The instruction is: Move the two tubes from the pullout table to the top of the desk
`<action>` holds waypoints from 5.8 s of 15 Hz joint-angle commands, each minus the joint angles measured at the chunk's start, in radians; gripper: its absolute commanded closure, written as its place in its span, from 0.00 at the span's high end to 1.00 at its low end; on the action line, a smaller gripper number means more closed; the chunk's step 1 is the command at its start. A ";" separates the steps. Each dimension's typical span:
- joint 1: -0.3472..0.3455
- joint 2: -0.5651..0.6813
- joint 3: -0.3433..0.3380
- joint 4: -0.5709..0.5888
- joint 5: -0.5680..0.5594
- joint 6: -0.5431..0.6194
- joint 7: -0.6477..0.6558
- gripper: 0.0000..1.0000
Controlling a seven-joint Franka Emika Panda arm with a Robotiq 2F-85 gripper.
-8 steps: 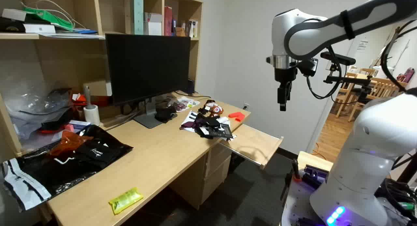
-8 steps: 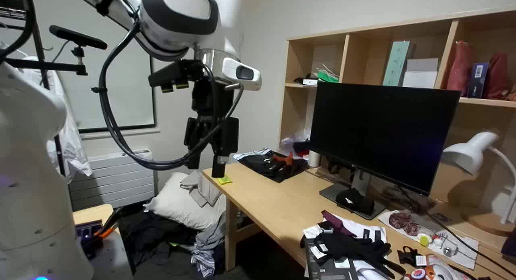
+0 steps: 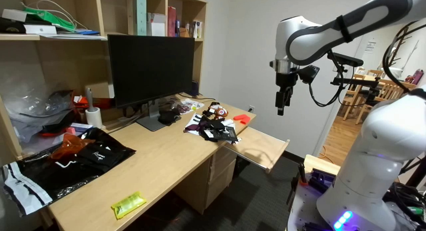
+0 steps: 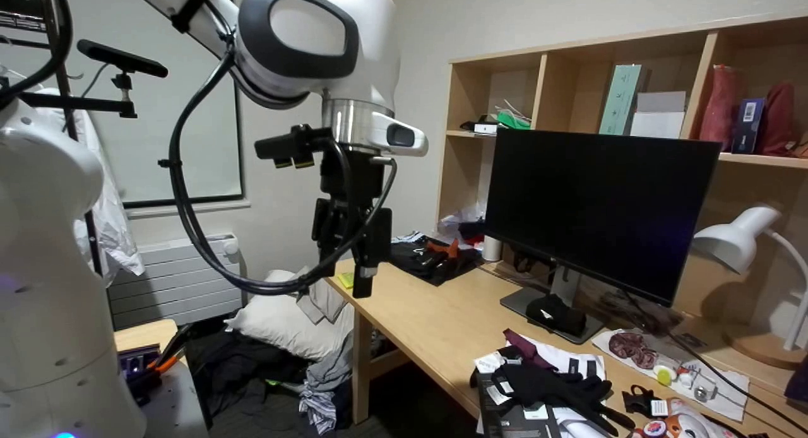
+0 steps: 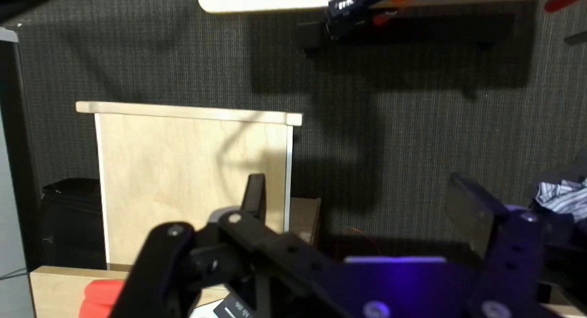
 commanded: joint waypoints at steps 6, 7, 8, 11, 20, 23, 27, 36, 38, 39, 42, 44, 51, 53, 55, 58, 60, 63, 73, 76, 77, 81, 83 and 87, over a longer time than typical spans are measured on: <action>-0.103 0.519 -0.067 0.134 0.027 0.348 0.321 1.00; -0.111 0.584 -0.078 0.159 0.034 0.378 0.356 1.00; -0.113 0.647 -0.089 0.189 0.050 0.393 0.386 1.00; -0.095 0.625 -0.110 0.169 0.077 0.385 0.356 1.00; -0.035 0.880 -0.103 0.339 0.218 0.403 0.689 1.00; -0.029 1.025 -0.112 0.453 0.328 0.389 0.760 1.00; -0.040 1.179 -0.138 0.587 0.444 0.353 0.847 1.00; -0.096 1.334 -0.140 0.686 0.694 0.473 0.963 1.00; -0.105 1.366 -0.136 0.700 0.725 0.545 0.965 1.00; -0.106 1.379 -0.131 0.700 0.731 0.602 0.947 1.00; -0.096 1.416 -0.127 0.714 0.722 0.705 0.936 1.00; -0.088 1.436 -0.121 0.735 0.713 0.711 0.936 1.00; -0.080 1.452 -0.098 0.813 0.718 0.677 0.947 1.00; -0.079 1.465 -0.099 0.830 0.717 0.682 0.949 1.00; -0.075 1.485 -0.101 0.844 0.705 0.682 0.942 1.00; -0.073 1.519 -0.095 0.859 0.701 0.682 0.935 1.00; -0.070 1.530 -0.091 0.863 0.703 0.711 0.932 1.00; -0.071 1.526 -0.090 0.857 0.705 0.726 0.925 1.00; -0.057 1.433 -0.097 0.682 0.703 0.838 0.813 1.00; -0.055 1.444 -0.088 0.653 0.713 0.899 0.789 1.00; -0.053 1.446 -0.085 0.644 0.715 0.922 0.785 1.00; -0.053 1.454 -0.065 0.614 0.722 1.067 0.755 1.00; -0.050 1.472 -0.057 0.609 0.728 1.165 0.748 1.00; -0.052 1.507 -0.040 0.614 0.731 1.274 0.735 1.00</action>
